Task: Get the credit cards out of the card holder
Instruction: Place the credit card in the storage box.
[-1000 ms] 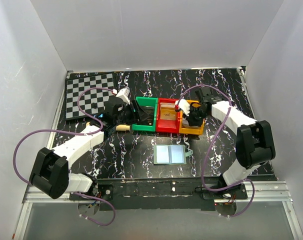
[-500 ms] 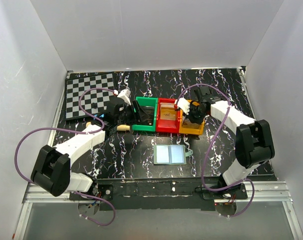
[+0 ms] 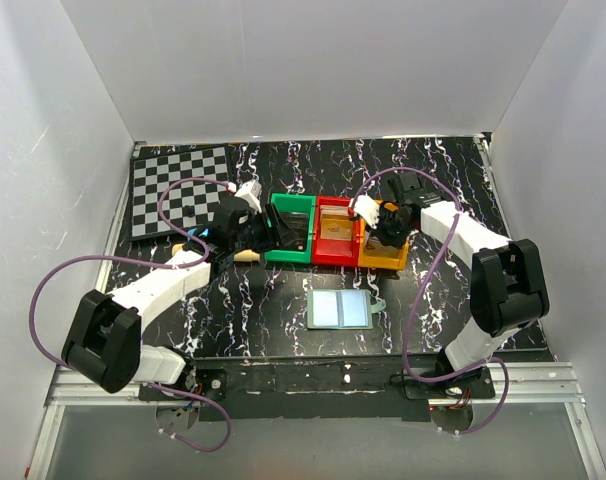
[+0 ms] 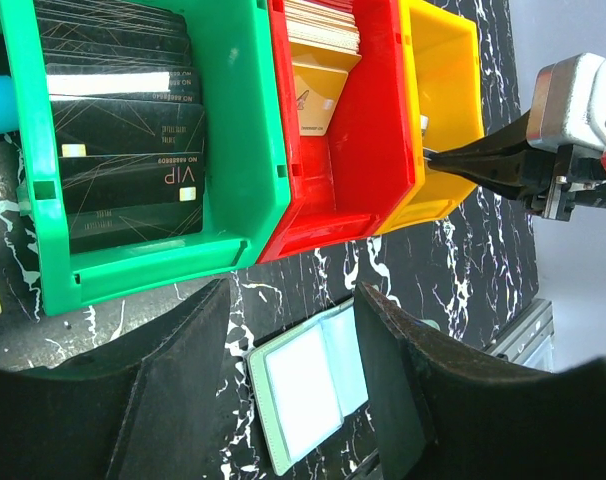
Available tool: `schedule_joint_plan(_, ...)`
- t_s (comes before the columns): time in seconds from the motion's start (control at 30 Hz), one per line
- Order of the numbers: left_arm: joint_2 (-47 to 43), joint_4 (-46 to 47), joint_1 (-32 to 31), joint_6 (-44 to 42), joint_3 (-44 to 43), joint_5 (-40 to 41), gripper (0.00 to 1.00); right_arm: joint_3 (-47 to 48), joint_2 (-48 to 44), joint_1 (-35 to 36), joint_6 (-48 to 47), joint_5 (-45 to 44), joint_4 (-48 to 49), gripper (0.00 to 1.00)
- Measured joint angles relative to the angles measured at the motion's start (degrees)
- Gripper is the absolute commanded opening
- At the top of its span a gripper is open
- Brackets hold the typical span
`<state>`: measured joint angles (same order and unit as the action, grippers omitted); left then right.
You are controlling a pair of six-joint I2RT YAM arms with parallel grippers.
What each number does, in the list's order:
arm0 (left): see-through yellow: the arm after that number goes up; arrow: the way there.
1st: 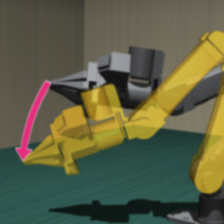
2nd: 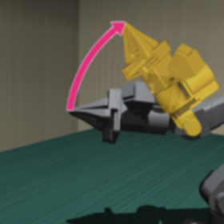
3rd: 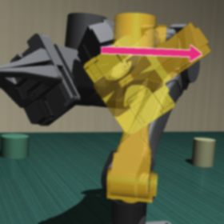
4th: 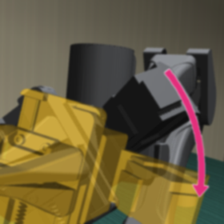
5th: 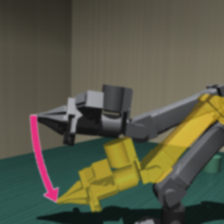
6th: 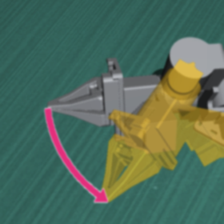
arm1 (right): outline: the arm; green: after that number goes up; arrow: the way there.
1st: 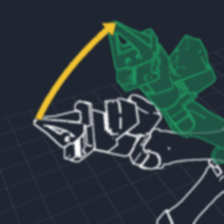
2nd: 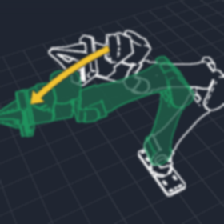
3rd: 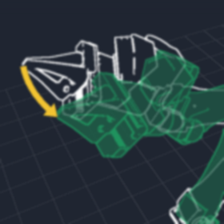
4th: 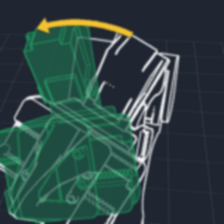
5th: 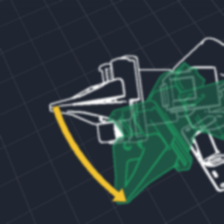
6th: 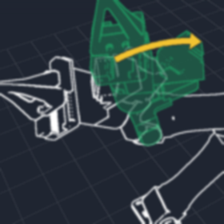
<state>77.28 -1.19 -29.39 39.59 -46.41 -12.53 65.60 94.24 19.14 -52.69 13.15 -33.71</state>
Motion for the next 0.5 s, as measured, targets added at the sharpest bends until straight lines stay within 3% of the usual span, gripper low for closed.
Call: schedule_joint_plan(0.5,0.0,0.0,0.0,0.0,0.2,-0.1,0.52,2.4,2.2,2.3,0.5,-2.2,0.7,0.01)
